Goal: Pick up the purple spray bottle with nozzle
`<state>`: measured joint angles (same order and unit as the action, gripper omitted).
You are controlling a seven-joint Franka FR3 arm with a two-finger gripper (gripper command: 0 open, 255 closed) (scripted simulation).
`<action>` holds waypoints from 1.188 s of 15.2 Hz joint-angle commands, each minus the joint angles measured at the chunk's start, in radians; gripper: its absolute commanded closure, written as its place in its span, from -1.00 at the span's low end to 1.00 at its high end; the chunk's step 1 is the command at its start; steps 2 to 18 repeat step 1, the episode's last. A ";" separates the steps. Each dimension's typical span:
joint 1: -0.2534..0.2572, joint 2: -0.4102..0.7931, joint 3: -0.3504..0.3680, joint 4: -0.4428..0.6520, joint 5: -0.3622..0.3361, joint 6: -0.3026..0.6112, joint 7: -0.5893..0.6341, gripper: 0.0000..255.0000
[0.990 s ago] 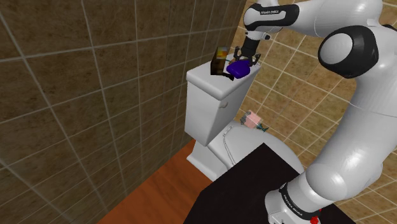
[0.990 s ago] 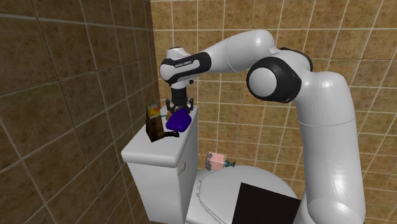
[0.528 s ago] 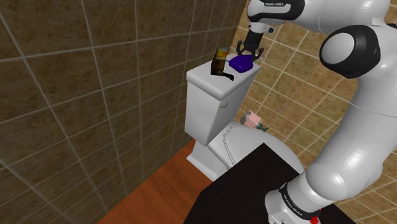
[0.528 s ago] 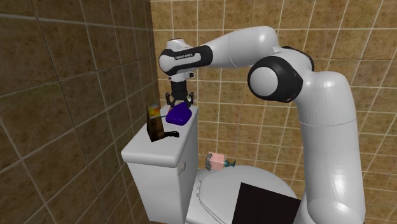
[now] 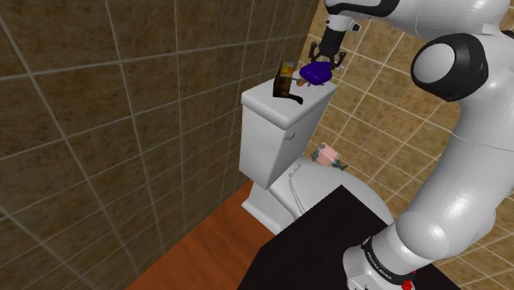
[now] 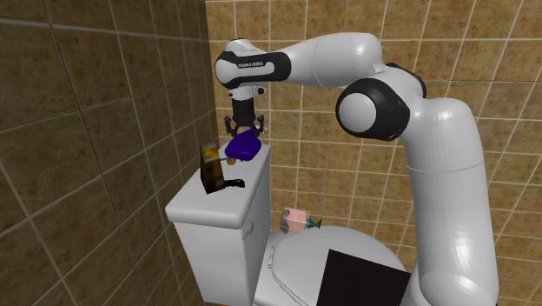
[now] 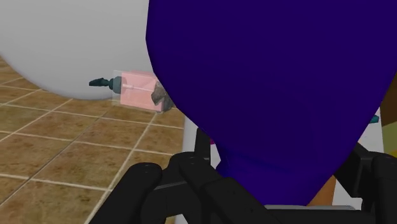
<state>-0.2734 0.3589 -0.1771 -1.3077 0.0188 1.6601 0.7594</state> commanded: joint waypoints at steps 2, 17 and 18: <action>-0.001 0.002 0.000 0.011 0.000 -0.010 -0.001 1.00; -0.001 0.002 0.000 0.011 0.000 -0.010 -0.001 1.00; -0.001 0.002 0.000 0.011 0.000 -0.010 -0.001 1.00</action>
